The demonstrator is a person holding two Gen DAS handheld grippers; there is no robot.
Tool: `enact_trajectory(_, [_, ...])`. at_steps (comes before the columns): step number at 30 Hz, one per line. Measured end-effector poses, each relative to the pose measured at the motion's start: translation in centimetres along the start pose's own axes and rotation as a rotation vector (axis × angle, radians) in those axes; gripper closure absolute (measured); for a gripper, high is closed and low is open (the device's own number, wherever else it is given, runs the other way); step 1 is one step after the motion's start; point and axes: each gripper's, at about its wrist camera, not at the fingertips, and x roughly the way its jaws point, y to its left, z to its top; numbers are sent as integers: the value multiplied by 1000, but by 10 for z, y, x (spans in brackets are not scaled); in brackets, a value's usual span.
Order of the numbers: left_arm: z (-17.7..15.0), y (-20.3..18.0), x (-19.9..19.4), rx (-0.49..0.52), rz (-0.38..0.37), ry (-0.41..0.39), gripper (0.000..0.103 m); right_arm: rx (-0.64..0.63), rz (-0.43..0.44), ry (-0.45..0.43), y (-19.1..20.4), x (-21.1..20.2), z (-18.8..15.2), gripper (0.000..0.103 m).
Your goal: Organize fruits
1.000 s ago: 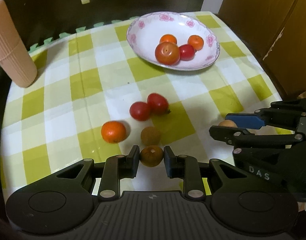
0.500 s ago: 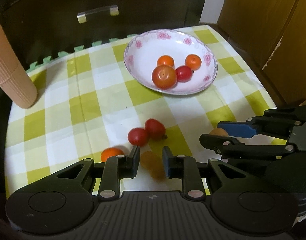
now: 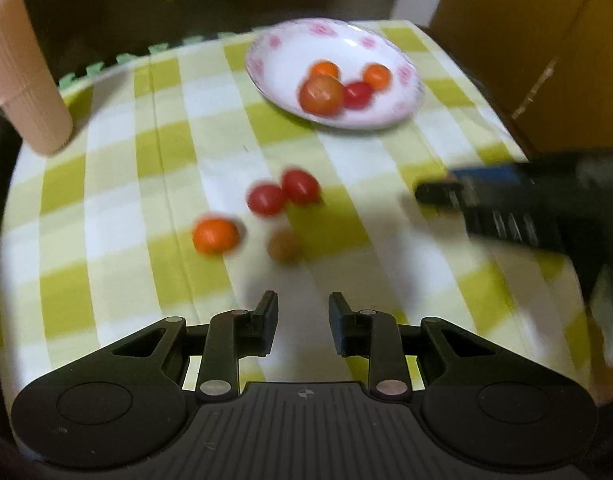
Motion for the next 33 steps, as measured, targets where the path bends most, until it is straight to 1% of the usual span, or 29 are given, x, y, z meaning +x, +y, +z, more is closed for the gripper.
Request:
enact_trajectory(3, [-27, -11, -13, 11, -54, 15, 64, 18, 0, -1, -7, -7, -7, 78])
enact_trajectory(4, [-34, -15, -17, 17, -63, 17, 62, 20, 3, -1, -7, -9, -9, 78])
enact_trajectory(7, [-60, -25, -26, 35, -88, 38, 60, 7, 17, -9, -3, -18, -17, 78])
enact_trajectory(11, [-91, -29, -34, 65, -75, 76, 58, -19, 32, -17, 7, -30, -27, 78])
enact_trajectory(13, [-101, -27, -34, 61, -59, 90, 58, -30, 37, -18, 12, -34, -32, 78])
enact_trajectory(16, [-111, -22, -32, 42, -48, 108, 58, -36, 39, -10, 19, -37, -39, 78])
enact_trajectory(20, [-122, -19, -36, 33, -41, 107, 57, -52, 48, 2, 28, -43, -54, 78])
enact_trajectory(24, [-130, -21, -44, 46, -32, 93, 52, -62, 53, 11, 33, -47, -64, 78])
enact_trajectory(30, [-135, -23, -35, 69, 13, 104, 52, -85, 72, 5, 44, -54, -71, 78])
enact_trajectory(33, [-130, -25, -28, 71, 14, 104, 53, -96, 75, 13, 46, -54, -74, 78])
